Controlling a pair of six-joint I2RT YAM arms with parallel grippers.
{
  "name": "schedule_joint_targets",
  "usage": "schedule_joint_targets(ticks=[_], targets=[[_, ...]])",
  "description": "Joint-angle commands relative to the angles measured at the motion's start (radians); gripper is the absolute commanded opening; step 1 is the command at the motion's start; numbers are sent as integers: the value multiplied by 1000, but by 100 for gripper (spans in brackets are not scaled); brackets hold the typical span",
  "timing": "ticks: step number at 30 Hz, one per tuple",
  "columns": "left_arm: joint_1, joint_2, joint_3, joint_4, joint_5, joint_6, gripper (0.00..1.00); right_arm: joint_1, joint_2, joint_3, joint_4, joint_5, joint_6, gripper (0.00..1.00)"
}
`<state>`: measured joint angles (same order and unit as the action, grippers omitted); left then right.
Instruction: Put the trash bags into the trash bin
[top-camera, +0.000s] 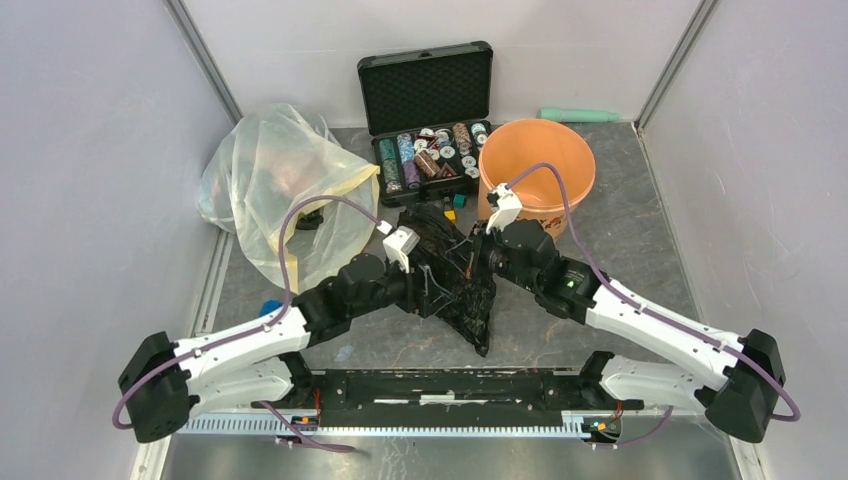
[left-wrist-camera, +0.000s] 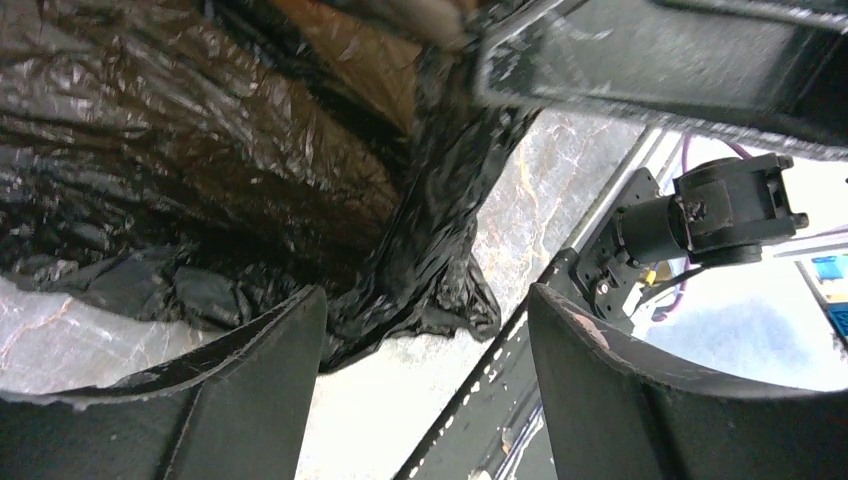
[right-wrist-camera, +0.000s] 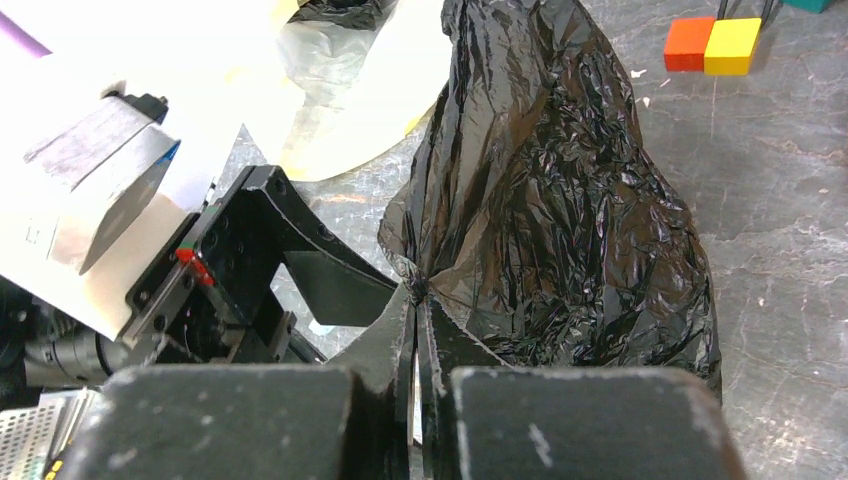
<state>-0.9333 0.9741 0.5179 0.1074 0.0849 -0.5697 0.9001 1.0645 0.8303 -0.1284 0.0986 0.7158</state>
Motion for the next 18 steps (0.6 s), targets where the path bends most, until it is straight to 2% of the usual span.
schedule_joint_targets(ticks=[1, 4, 5, 7, 10, 12, 15, 18], targets=[[-60, 54, 87, 49, -140, 88, 80, -4, 12, 14, 43, 12, 55, 3], [-74, 107, 121, 44, -181, 93, 73, -4, 16, 8, 57, -18, 58, 6], [-76, 123, 132, 29, -214, 87, 66, -4, 14, 6, 62, -26, 56, 11], [-75, 146, 150, -12, -288, 65, 53, -5, 1, -6, 76, -34, 29, 26], [-74, 153, 147, -42, -351, 38, 38, -4, -50, -44, 60, 11, -12, 56], [-73, 147, 145, -63, -369, 21, 28, -5, -106, -87, 40, 71, -45, 69], [-73, 130, 141, -99, -387, 0, 24, -4, -207, -169, 45, 101, -130, 77], [-71, 104, 122, -101, -379, -13, 23, -4, -292, -256, 40, 92, -225, 79]])
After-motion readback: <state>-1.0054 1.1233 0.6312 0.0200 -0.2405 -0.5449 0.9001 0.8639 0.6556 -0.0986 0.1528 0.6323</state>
